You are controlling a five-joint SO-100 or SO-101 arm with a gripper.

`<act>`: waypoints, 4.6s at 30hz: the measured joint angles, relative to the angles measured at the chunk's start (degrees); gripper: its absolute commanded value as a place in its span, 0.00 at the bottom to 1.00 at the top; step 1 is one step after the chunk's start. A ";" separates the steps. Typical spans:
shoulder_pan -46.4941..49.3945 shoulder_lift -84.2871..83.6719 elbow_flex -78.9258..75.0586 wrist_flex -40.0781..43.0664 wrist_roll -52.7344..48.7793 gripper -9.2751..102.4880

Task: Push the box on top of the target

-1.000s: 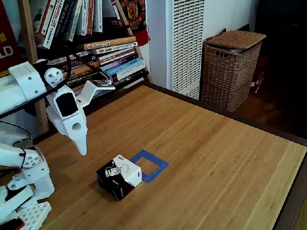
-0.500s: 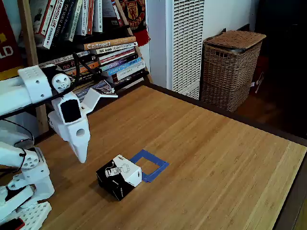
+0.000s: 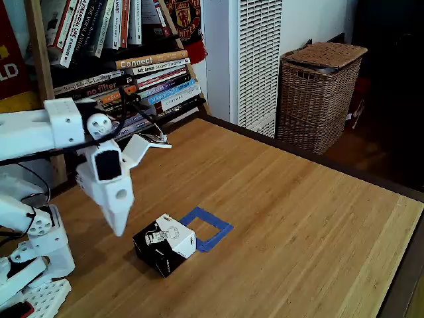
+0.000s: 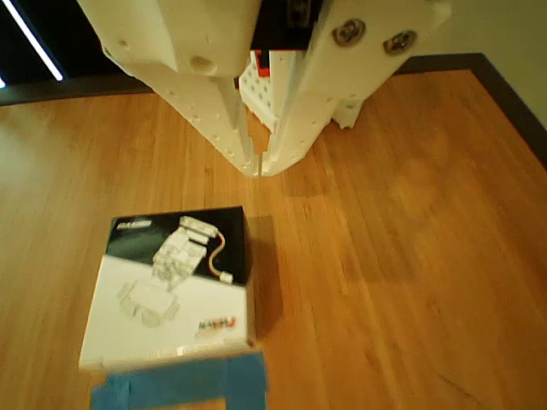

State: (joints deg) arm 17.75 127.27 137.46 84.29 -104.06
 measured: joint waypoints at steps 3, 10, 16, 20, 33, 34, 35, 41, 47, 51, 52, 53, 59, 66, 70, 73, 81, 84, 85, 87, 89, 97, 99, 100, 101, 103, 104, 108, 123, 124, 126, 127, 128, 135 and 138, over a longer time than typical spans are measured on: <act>-0.62 -0.35 0.79 -1.58 -0.44 0.08; 1.05 -0.44 2.37 -1.76 -1.14 0.08; 4.39 -0.44 3.69 -3.69 -2.90 0.08; 5.80 -1.49 4.22 -5.19 -3.87 0.08; 12.57 -5.62 5.27 -11.95 -8.17 0.08; 12.92 -5.80 5.27 -12.30 -8.61 0.08; 13.10 -6.15 5.27 -12.83 -9.23 0.08; 16.26 -7.73 5.27 -15.03 -12.66 0.08; 17.93 -8.44 5.27 -16.52 -15.29 0.08; 19.07 -9.76 5.27 -17.40 -16.00 0.08; 19.07 -10.02 5.27 -17.58 -16.17 0.08; 18.98 -10.28 5.27 -17.75 -16.44 0.08; 18.54 -10.99 5.27 -18.54 -16.88 0.08; 17.75 -11.07 5.27 -18.54 -16.88 0.08; 15.91 -11.07 5.27 -18.54 -16.35 0.08; 14.94 -11.07 5.10 -18.54 -15.64 0.08; 12.83 -12.92 3.34 -18.72 -14.24 0.08; 12.92 -13.18 2.99 -19.25 -14.24 0.08; 12.92 -13.45 2.99 -19.16 -14.24 0.08; 12.92 -13.71 2.90 -19.69 -14.24 0.08; 12.83 -13.97 2.81 -20.04 -14.24 0.08; 13.89 -15.38 2.11 -21.36 -14.24 0.08; 13.71 -16.00 1.32 -21.45 -14.24 0.08; 13.71 -16.26 0.97 -21.45 -14.24 0.08; 13.97 -16.61 0.62 -21.45 -14.24 0.08; 14.68 -17.31 -0.09 -21.53 -14.24 0.08; 14.85 -17.67 -0.35 -21.53 -14.24 0.08; 14.59 -19.25 -1.93 -21.53 -14.24 0.08; 13.62 -23.47 -7.12 -21.27 -12.57 0.08; 13.80 -23.55 -7.29 -21.18 -12.57 0.08; 13.71 -23.99 -7.91 -20.92 -12.13 0.08; 13.45 -24.26 -8.17 -20.83 -12.04 0.08; 13.18 -24.61 -8.53 -20.48 -11.87 0.08; 13.27 -26.37 -10.37 -20.39 -11.34 0.08; 12.22 -27.51 -11.60 -20.13 -10.72 0.08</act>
State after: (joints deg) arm 29.97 99.76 125.86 64.16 -114.79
